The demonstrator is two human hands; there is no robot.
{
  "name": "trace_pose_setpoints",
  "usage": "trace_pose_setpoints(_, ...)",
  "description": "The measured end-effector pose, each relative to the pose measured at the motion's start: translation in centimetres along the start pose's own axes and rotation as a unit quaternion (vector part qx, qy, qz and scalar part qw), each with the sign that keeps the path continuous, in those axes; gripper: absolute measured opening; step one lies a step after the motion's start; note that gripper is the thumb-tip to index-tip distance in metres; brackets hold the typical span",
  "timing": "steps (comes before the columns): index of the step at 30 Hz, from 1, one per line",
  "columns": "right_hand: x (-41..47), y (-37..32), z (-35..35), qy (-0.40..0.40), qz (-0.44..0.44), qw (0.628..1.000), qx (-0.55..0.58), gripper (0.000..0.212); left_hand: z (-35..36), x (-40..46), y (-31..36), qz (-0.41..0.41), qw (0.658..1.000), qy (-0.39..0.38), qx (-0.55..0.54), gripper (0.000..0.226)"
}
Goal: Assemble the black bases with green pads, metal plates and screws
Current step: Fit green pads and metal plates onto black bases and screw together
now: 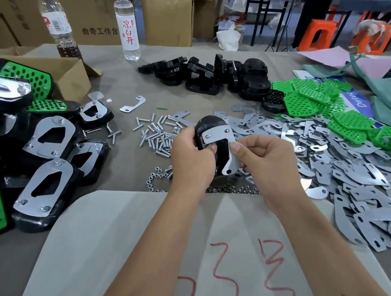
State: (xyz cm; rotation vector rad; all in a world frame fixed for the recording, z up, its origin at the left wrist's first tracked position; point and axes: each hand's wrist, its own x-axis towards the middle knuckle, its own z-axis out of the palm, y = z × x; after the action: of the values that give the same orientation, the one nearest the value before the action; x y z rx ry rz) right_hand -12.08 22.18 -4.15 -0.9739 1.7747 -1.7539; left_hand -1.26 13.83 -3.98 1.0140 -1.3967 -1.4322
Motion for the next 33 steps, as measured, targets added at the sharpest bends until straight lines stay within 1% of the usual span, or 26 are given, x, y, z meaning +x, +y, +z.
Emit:
trace_pose_setpoints(5,0.0,0.2,-0.1,0.003,0.036,0.999,0.005,0.011,0.0,-0.6,0.4,0.013,1.000,-0.003,-0.002,0.035)
trace_pose_setpoints(12,0.0,0.1,-0.3,0.014,0.060,0.998,0.006,0.013,0.1,-0.6,0.4,0.042,0.999,-0.018,0.011,0.032)
trace_pose_setpoints(18,-0.2,0.0,-0.5,0.010,0.055,0.996,-0.065,0.017,0.0,-0.7,0.4,0.055,0.997,-0.021,0.042,0.031)
trace_pose_setpoints(20,-0.3,0.0,-0.5,0.023,0.032,0.993,-0.108,0.015,-0.2,-0.6,0.2,0.051,0.996,-0.028,0.062,0.040)
trace_pose_setpoints(22,-0.2,-0.1,-0.6,0.021,0.019,0.989,-0.145,0.018,-0.4,-0.5,0.2,0.053,0.994,-0.045,0.087,0.048)
trace_pose_setpoints(23,-0.2,-0.2,-0.6,0.008,0.019,0.989,-0.144,0.020,-0.5,-0.4,0.2,0.053,0.992,-0.056,0.098,0.050)
trace_pose_setpoints(26,-0.2,0.0,-0.7,-0.027,0.034,0.994,-0.104,0.023,-1.3,-0.4,0.5,0.045,0.987,-0.100,0.117,0.053)
trace_pose_setpoints(29,-0.2,0.2,-0.8,-0.025,0.039,0.994,-0.103,0.023,-2.6,-0.1,0.9,0.067,0.969,-0.140,0.194,0.052)
trace_pose_setpoints(33,0.0,0.4,-0.6,-0.031,0.062,0.995,-0.071,0.021,-3.2,-0.1,1.1,0.078,0.955,-0.170,0.229,0.051)
